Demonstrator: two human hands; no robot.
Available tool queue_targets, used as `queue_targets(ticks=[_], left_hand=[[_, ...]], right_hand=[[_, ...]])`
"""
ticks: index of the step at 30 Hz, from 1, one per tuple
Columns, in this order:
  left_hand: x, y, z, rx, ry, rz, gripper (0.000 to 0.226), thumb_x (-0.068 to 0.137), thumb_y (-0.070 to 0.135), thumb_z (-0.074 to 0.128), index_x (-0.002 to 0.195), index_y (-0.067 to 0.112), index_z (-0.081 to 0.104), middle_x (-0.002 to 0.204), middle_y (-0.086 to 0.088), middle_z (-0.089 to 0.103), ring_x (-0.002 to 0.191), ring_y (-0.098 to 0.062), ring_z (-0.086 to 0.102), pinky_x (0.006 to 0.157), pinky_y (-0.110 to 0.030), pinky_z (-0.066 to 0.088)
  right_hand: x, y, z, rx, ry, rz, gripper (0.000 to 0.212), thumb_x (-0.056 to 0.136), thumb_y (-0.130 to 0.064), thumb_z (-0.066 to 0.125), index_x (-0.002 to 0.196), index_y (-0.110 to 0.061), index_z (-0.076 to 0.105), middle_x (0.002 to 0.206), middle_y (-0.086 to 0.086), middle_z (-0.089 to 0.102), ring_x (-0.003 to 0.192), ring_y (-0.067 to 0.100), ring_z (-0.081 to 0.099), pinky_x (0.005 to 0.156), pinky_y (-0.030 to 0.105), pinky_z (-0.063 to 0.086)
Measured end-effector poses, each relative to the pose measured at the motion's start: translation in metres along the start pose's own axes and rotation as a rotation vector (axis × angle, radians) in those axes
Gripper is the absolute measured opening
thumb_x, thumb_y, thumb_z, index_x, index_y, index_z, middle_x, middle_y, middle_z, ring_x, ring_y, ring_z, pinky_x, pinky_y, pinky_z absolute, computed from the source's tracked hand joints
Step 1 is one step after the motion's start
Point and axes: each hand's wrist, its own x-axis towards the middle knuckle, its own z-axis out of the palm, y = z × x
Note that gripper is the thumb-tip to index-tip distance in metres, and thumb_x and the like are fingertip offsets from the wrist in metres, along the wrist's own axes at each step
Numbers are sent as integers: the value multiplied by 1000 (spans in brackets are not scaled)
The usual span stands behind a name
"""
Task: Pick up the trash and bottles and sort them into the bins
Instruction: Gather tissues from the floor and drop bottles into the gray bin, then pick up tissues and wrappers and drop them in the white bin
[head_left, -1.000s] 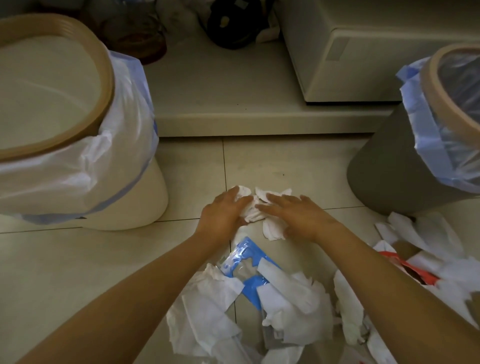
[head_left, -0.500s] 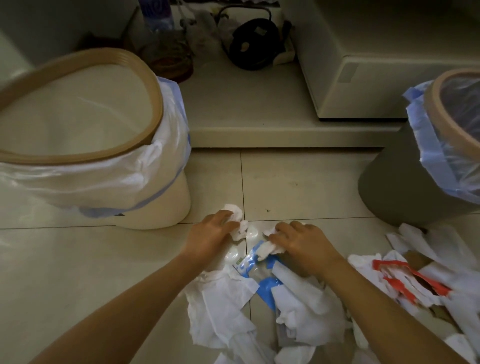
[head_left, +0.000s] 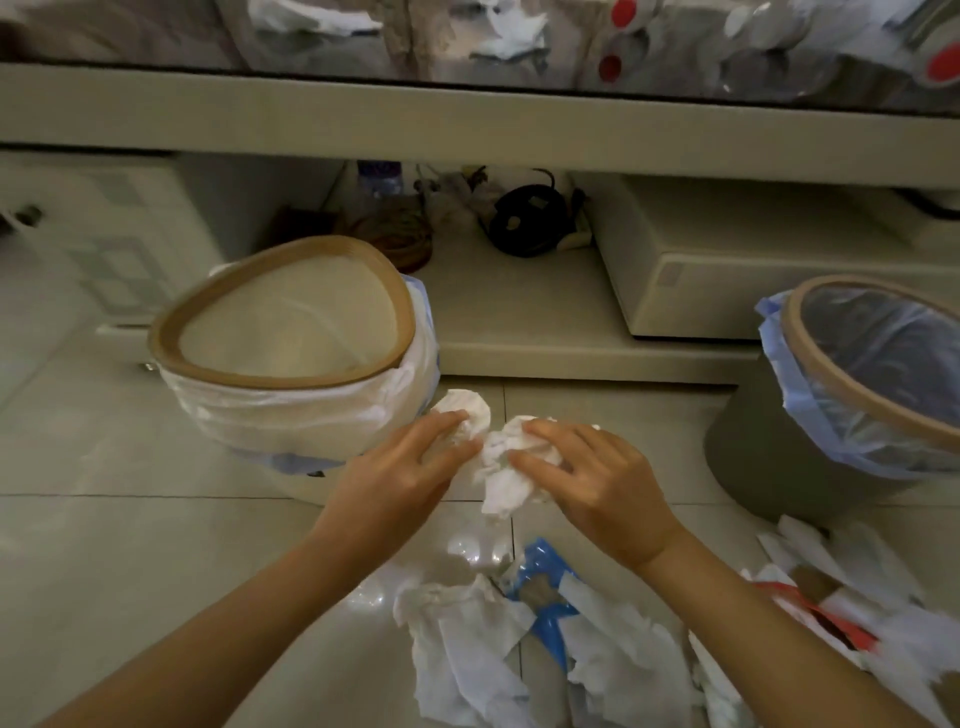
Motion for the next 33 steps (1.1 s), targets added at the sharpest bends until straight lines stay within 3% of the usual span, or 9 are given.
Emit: queue_targets(ticks=[4,7,10,21,25,27,29,31,33], left_hand=[[8,-5,-41,61,157,32,33,91,14,55,123,14,64,128,-14,59,109,-29,62,70,-34,58],[14,-20,-67,110,240,24,36,90,13,61,127,13,61,131,-15,56,110,-28,61,77,-35,58],[18,-41,-87,160,310,-88,37,87,16,65,124,14,62,131,-13,56,106,-28,61,68,-32,58],[17,-124,-86,276,193,-342,52,70,25,81,119,18,65,127,-9,62,112,-32,62,75,-38,56],[5,-136,-89,236,227,-418,46,70,17,77,115,18,66,116,-3,67,108,-25,62,84,-37,50],[-1,-139,-90,240,255,-467,43,73,10,72,115,19,67,116,0,67,109,-23,61,86,-38,49],[-5,-140,-89,243,279,-488,42,77,5,69,116,20,66,115,1,67,108,-22,61,87,-38,49],[-7,-137,-90,231,297,-479,42,76,1,68,114,20,67,113,2,67,105,-22,62,85,-37,49],[-6,-131,-92,210,291,-452,40,78,3,65,113,21,67,111,2,68,101,-22,63,82,-37,50]], right_hand=[[42,-7,-25,14,120,-25,35,86,-23,69,119,-19,57,121,12,63,99,26,64,69,38,57],[78,-14,-38,10,195,-43,32,87,-25,69,117,-18,61,120,13,63,98,26,64,71,37,56],[112,-24,-42,21,231,-74,33,86,-30,69,115,-16,62,118,14,64,99,27,64,74,38,56],[205,-66,9,52,151,14,22,80,-20,74,102,-16,70,115,9,64,96,25,63,65,34,53],[235,-76,32,63,-53,55,39,77,-10,71,116,-15,65,119,14,62,109,36,59,86,49,50],[244,-77,37,102,-258,186,54,88,-26,62,139,-27,44,141,7,47,133,37,36,106,58,25],[243,-73,39,132,-374,300,63,91,-43,55,146,-38,24,152,-5,32,144,26,16,112,58,5],[234,-73,35,157,-351,302,62,90,-43,57,145,-38,28,150,-7,35,144,21,17,113,56,2],[222,-75,29,149,-260,226,54,88,-34,62,139,-32,43,141,-4,48,137,22,33,113,54,11]])
